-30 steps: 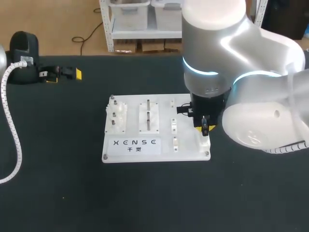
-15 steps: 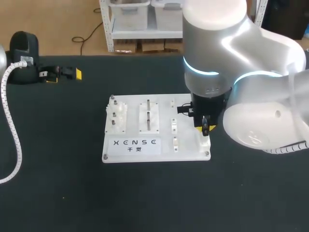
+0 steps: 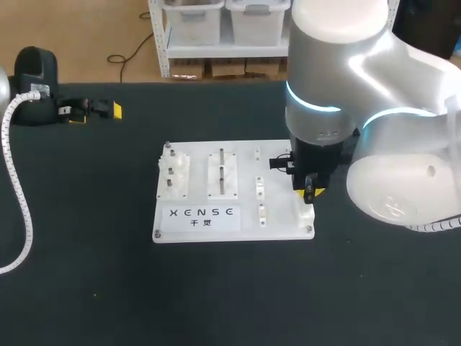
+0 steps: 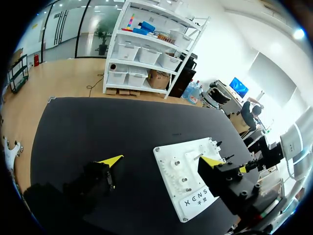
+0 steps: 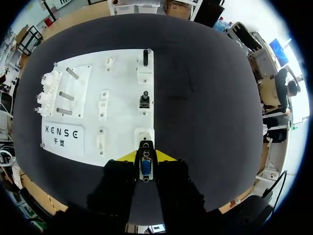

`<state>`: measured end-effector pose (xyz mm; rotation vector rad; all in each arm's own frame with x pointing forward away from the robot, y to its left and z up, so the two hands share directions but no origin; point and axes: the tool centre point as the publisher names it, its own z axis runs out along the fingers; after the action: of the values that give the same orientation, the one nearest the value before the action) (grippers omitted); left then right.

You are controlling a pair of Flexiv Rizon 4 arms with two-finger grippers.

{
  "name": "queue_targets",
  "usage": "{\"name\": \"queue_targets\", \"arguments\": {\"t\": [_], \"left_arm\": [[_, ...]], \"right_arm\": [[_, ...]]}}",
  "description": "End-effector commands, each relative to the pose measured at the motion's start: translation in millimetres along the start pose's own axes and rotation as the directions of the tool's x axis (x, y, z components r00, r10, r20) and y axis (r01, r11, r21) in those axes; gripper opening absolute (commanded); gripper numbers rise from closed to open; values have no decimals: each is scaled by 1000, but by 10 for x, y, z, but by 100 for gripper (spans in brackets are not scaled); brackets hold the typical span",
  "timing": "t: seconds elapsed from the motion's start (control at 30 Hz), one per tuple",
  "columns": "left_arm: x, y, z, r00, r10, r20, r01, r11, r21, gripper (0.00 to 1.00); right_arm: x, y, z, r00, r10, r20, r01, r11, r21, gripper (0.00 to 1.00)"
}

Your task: Insert the USB connector, Ethernet cable, and multi-pin plug into their matching sockets one by one.

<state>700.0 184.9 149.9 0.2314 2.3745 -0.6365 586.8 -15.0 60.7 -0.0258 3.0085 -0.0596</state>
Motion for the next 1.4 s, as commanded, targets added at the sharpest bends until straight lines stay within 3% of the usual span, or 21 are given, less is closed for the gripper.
{"name": "queue_targets", "arguments": {"t": [0.03, 1.4], "left_arm": [[0, 0, 0, 1000, 0, 0, 0, 1000, 0, 100], [0, 0, 0, 1000, 0, 0, 0, 1000, 0, 100]], "right_arm": [[37, -30, 10, 1000, 4, 11, -4, 1000, -1, 0], [-14, -7, -24, 1000, 7, 20, -7, 1000, -5, 0]]}}
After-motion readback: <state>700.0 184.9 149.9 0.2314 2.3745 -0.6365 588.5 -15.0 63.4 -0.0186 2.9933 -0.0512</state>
